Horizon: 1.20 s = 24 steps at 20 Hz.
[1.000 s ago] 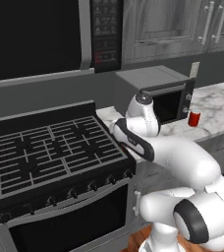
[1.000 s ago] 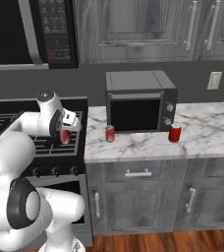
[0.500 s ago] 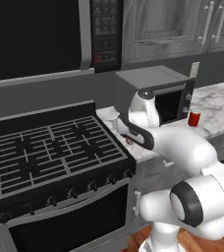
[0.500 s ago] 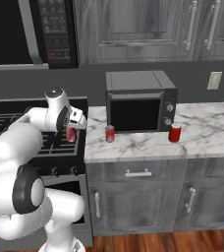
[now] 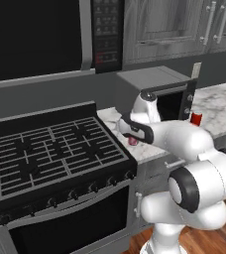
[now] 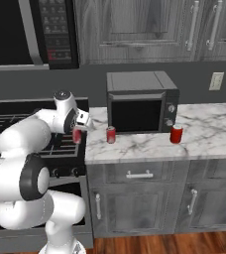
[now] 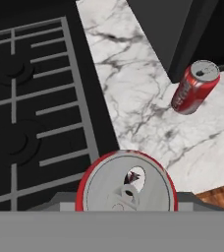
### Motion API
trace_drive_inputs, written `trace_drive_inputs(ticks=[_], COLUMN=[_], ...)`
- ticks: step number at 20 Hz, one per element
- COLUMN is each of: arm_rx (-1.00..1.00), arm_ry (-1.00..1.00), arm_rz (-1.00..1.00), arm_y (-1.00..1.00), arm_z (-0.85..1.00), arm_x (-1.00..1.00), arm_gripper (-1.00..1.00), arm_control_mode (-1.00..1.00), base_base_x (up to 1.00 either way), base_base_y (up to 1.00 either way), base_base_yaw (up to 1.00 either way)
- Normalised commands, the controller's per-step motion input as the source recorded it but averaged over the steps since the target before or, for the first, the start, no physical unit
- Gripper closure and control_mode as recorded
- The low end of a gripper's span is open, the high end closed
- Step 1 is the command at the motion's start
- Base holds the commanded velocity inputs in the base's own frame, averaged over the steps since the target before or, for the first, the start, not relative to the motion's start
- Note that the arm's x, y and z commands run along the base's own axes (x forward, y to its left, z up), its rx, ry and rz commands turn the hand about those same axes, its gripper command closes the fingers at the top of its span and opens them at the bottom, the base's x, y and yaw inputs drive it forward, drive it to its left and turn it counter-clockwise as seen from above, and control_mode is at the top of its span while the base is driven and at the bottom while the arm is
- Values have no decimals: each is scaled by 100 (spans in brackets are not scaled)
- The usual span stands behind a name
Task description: Four empty soda cans are scattered around the kitchen. Gather all the cans and cluster them next to the stove for recycling.
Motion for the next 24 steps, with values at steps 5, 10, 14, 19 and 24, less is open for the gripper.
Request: trace_drive_inputs(ticks=[5,10,14,19,24], arm_rx=[0,-1,0,-2,-2], arm_ry=[2,1,2,4,7], arm_rz=[0,0,0,0,0], arm_y=[-10,-7,-3,-1,-1], arm_z=[-27,-20,-20,-20,-21], arm_x=[28,38,39,37,37], arm_gripper=[100,100,100,100,100], arm_control_mode=[-100,-100,-100,-100,-100], base_base_x=[0,0,0,0,0], base_base_y=[0,0,0,0,0], base_base_yaw=[0,0,0,0,0])
